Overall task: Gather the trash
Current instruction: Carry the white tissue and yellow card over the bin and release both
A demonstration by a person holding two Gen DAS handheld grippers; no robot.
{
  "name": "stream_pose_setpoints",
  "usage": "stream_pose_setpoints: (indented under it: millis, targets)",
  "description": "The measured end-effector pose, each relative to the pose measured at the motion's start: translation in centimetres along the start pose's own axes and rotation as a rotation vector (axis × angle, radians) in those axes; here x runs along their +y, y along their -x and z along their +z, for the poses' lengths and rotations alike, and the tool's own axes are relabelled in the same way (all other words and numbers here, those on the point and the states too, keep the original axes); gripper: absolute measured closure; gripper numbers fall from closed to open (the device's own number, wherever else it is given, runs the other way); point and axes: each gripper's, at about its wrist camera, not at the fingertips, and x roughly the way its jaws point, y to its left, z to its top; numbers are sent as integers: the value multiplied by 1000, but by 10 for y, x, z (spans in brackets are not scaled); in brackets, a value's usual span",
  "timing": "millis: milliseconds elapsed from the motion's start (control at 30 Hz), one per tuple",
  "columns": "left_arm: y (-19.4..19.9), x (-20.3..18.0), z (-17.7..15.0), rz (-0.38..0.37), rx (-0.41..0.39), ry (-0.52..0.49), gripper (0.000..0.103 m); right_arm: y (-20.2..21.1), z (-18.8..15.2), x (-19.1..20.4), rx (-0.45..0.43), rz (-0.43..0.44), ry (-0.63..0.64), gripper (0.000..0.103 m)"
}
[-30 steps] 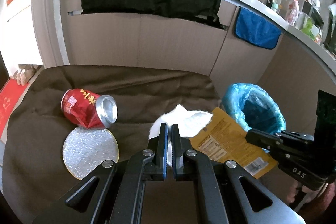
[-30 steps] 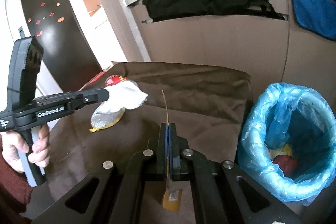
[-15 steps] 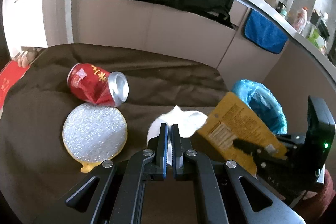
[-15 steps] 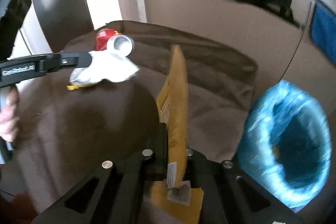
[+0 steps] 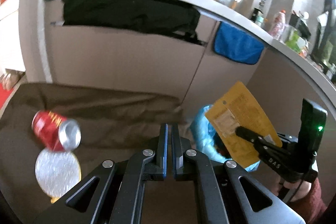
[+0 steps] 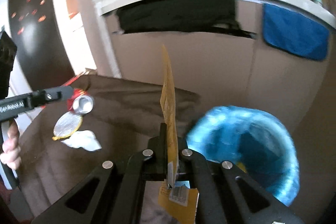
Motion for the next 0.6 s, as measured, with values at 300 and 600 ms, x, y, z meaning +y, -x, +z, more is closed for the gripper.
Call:
stream_pose_setpoints:
  millis: [300, 600]
  targets:
    - [-16, 54, -29, 64, 163, -57, 61, 10, -36, -67, 21, -26, -134, 103]
    - [-58, 74, -84, 195, 308, -90, 57, 11, -30, -47, -8, 35, -139, 103]
